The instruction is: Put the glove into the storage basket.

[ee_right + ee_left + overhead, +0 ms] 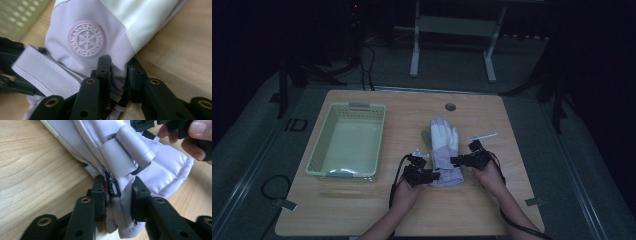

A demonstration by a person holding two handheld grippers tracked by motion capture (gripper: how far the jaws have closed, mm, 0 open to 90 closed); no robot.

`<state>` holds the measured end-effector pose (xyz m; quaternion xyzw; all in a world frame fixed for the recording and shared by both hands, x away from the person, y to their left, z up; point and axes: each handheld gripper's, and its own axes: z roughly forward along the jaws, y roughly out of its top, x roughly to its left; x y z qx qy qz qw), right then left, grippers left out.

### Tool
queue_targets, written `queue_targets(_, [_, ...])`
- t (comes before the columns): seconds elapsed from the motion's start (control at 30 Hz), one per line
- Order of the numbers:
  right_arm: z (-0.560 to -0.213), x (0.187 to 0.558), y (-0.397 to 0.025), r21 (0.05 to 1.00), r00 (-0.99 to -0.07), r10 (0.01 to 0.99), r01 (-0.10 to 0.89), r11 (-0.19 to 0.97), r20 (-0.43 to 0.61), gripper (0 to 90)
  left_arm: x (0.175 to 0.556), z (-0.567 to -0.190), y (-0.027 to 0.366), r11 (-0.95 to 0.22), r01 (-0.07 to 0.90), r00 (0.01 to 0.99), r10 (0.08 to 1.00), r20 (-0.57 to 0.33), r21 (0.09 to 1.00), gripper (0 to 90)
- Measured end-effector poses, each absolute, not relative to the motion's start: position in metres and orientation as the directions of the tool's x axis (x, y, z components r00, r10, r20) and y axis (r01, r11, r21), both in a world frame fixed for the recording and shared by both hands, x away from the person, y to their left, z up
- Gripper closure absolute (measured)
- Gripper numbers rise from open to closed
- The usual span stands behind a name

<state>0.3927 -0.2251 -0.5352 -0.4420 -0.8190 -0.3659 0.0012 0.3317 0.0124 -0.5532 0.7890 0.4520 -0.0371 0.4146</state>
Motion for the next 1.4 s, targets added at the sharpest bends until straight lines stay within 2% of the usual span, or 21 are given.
queue_targets(0.1, [-0.529,0.385,-0.219,0.624,-0.621,0.740,0.691,0.364,0.256,77.3,0.332,-0.550,0.013,-0.267,0.742,0.597,0.680,-0.426,0.615,73.8])
queue_targets(0.33, [-0.518,0.377,-0.211,0.648,-0.638,0.747,0.652,0.395,0.187,77.9,0.331,-0.537,0.014,-0.310,0.726,0.618,0.686,-0.384,0.614,74.6])
queue_targets(1.1, [-0.459,0.370,-0.187,0.740,-0.660,0.739,0.564,0.367,0.137,78.5,0.339,-0.471,0.041,-0.396,0.654,0.690,0.662,-0.294,0.644,74.7])
queue_targets(1.4, [-0.444,0.375,-0.171,0.758,-0.665,0.730,0.555,0.343,0.156,78.5,0.345,-0.453,0.060,-0.419,0.634,0.707,0.653,-0.269,0.650,74.6])
